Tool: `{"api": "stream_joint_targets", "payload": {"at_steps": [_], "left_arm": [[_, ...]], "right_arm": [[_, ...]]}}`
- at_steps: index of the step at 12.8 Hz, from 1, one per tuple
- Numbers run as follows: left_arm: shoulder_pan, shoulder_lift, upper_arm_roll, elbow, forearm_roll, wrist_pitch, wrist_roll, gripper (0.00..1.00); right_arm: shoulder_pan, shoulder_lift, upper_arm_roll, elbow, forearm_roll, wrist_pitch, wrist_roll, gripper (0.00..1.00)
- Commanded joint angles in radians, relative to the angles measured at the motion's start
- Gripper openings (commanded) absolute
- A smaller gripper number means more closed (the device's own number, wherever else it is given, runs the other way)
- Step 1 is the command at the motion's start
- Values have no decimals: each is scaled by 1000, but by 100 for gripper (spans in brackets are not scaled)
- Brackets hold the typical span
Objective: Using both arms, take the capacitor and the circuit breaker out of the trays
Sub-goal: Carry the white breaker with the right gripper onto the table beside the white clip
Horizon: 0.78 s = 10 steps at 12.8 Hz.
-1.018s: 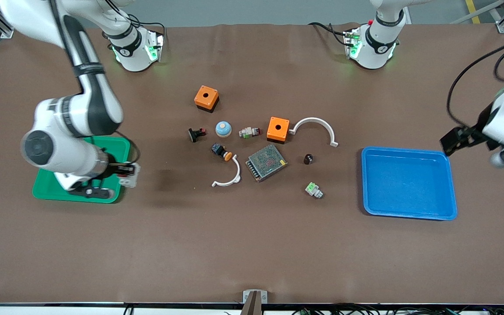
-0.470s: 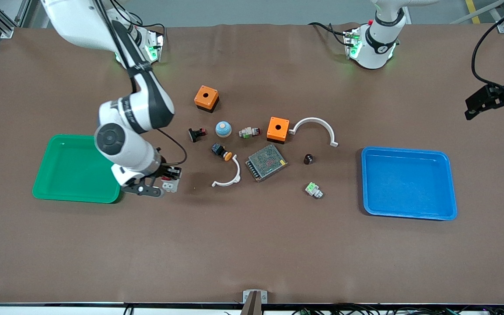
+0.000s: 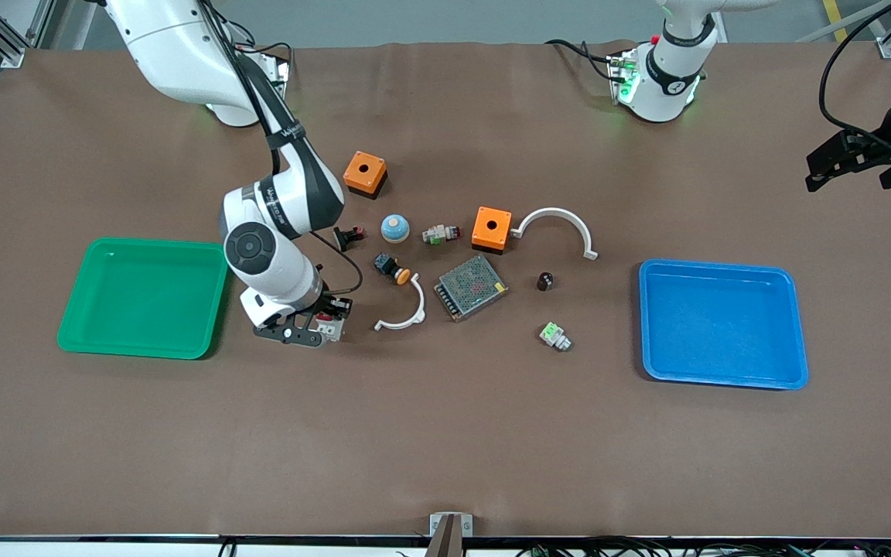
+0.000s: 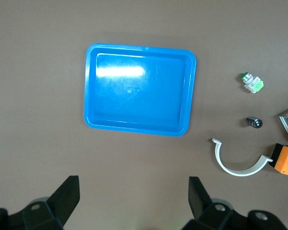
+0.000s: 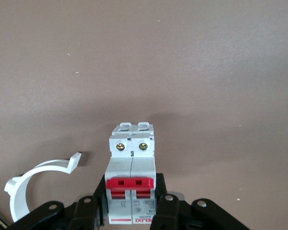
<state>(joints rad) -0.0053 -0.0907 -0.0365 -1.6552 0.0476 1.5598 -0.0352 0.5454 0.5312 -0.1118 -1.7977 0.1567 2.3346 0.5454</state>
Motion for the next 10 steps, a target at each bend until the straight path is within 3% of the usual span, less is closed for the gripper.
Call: {"api": "stream_joint_targets", "payload": {"at_steps": [1,7,8,9,10], "left_arm": [[-5,-15,-11,-29,-20,-1,12,100],[-2,-43,-78,-32,-44,-29,-41,100],[-2,-44,-80,-25,-43,-47,-48,100],[-2,-44,-80,-14,-46,-62,-49,100],[2,-41,-79,-8,-61,-64,-51,100]], "right_arm": [[37,29,-14,3,18,23,27,11],[59,67,-14,14,20,49,28,14],[59,65,-14,18,18,45,27,32],[59,65,-14,20,8,40,21,81],[59,61,-15,21,7,34,19,100]]}}
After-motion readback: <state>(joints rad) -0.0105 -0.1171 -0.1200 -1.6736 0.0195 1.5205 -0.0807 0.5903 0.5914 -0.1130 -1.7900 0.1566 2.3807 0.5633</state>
